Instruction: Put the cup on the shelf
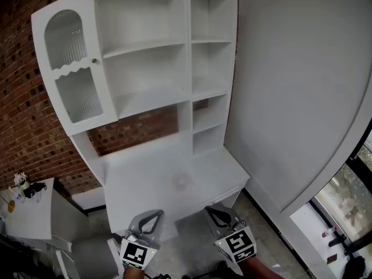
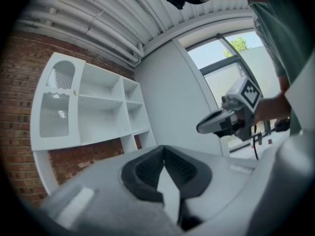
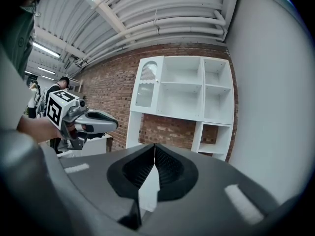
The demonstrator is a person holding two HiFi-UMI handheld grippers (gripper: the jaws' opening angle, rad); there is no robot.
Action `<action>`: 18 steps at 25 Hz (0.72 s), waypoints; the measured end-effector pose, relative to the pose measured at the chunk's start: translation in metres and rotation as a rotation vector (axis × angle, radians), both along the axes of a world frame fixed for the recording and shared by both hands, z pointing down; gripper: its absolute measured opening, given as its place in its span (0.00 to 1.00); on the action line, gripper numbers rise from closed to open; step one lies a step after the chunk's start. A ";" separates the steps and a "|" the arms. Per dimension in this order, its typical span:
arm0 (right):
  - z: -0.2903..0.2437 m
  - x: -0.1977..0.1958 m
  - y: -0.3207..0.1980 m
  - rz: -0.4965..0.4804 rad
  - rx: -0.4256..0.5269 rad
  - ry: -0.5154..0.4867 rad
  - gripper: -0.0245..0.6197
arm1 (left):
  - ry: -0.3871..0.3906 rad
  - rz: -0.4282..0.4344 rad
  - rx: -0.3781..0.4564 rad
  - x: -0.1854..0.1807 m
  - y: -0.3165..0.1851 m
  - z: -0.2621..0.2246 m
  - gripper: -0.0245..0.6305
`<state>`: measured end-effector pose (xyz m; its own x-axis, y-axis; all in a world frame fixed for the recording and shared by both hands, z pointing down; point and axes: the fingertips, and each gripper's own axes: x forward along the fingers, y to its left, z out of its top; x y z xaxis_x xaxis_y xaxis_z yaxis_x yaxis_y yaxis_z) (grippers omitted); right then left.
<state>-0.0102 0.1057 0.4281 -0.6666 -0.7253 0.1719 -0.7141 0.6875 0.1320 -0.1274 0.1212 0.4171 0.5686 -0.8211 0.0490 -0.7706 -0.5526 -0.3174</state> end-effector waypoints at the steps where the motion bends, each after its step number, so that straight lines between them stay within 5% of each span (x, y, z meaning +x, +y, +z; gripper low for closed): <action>1: 0.001 -0.001 -0.008 -0.005 -0.001 -0.001 0.05 | 0.000 -0.004 -0.004 -0.001 -0.006 0.002 0.04; 18: 0.010 0.010 -0.145 -0.185 -0.020 -0.013 0.05 | -0.026 -0.151 -0.038 0.024 -0.125 0.010 0.04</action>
<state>-0.0005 -0.0395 0.4382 -0.7908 -0.5863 0.1757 -0.5764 0.8100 0.1082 -0.1033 -0.0035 0.4273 0.4365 -0.8946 0.0952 -0.8378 -0.4428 -0.3193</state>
